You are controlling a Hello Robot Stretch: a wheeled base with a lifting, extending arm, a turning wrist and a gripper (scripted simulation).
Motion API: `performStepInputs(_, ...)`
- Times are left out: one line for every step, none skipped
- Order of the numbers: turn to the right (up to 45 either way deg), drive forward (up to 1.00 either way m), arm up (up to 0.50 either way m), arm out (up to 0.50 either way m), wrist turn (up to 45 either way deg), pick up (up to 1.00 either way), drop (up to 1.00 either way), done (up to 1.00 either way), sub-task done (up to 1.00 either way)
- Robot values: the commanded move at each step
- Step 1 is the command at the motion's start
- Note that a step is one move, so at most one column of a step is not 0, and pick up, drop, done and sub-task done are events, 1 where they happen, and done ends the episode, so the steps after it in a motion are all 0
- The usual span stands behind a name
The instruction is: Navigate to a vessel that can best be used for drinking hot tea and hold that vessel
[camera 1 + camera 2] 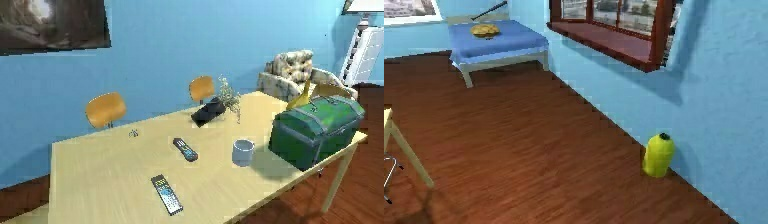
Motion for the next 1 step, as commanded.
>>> performStepInputs(-45.0,0.0,0.0,0.0,0.0,0.0,0.0,0.0,0.0)
